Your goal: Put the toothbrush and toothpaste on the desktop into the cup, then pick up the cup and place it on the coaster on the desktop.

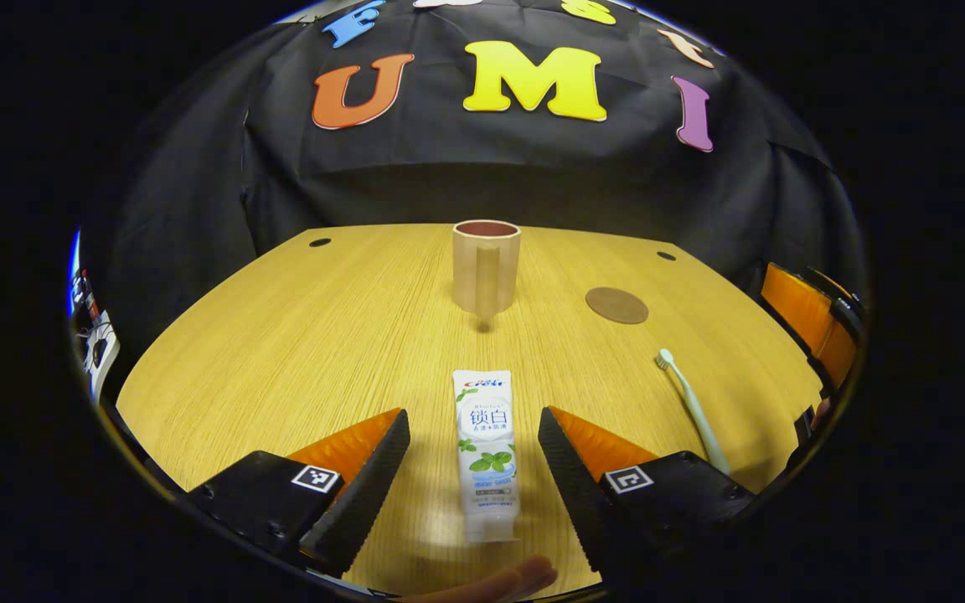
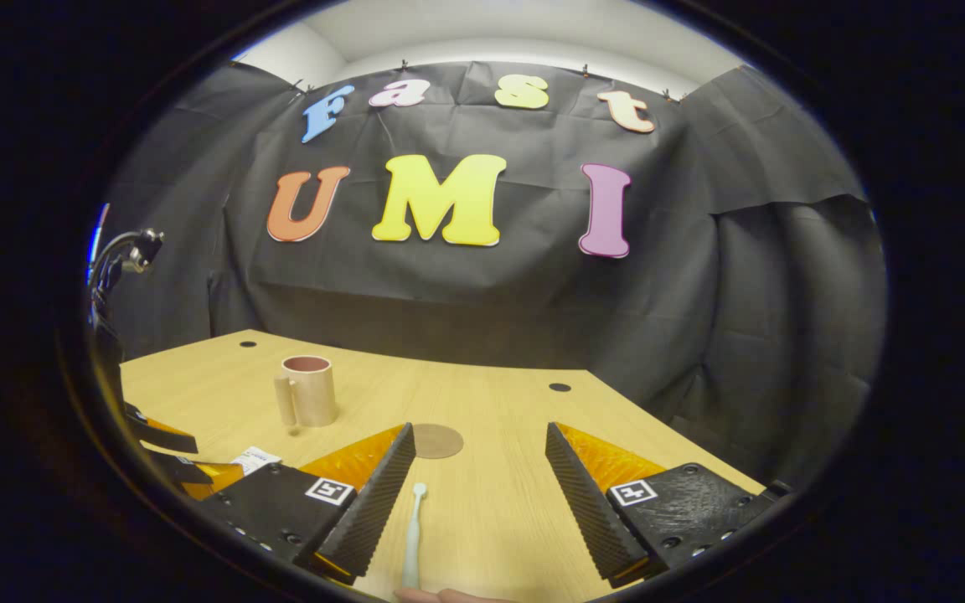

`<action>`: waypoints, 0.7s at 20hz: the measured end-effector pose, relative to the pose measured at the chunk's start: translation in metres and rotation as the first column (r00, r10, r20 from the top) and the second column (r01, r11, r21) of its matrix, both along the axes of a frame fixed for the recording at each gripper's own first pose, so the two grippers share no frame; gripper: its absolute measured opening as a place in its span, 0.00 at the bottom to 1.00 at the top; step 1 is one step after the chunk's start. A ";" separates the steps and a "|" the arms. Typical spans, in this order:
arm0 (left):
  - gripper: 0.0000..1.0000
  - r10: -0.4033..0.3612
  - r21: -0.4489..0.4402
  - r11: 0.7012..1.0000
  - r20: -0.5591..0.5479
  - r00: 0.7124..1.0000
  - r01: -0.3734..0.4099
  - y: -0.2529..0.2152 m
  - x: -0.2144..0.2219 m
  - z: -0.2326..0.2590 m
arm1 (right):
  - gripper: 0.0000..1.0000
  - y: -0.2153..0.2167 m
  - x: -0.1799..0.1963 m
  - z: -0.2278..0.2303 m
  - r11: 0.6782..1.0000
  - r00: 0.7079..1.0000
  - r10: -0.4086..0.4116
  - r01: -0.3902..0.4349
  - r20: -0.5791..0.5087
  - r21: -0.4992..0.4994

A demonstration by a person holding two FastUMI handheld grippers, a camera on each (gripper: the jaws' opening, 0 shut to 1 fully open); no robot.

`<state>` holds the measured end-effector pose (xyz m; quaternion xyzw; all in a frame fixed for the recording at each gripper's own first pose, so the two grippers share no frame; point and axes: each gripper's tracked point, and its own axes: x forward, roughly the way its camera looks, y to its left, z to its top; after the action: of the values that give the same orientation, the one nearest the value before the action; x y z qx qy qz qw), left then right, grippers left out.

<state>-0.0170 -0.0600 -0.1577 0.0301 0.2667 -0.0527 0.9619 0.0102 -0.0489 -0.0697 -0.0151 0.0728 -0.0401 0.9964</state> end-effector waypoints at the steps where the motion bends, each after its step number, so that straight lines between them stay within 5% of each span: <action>1: 0.99 0.002 0.001 1.000 -0.031 1.000 -0.002 0.001 -0.003 -0.005 | 0.95 0.000 0.000 -0.002 1.000 1.000 0.001 0.000 -0.006 0.005; 8: 0.87 -0.005 0.008 1.000 -0.116 0.993 0.005 -0.001 -0.009 -0.021 | 0.95 0.002 0.002 -0.012 0.999 0.999 0.024 -0.023 -0.034 0.022; 12: 0.73 -0.027 0.024 0.999 -0.117 0.993 0.030 -0.003 -0.017 -0.023 | 0.95 0.000 0.003 -0.013 1.000 0.999 0.019 -0.018 -0.035 0.022; 14: 0.58 -0.034 0.020 0.999 -0.110 0.993 0.036 -0.006 -0.012 -0.021 | 0.95 -0.001 0.003 -0.015 1.000 0.999 0.019 -0.018 -0.038 0.024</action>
<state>-0.0294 -0.0657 -0.1784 0.0424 0.3191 -0.0681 0.9443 0.0127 -0.0499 -0.0844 -0.0046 0.0923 -0.0299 0.9953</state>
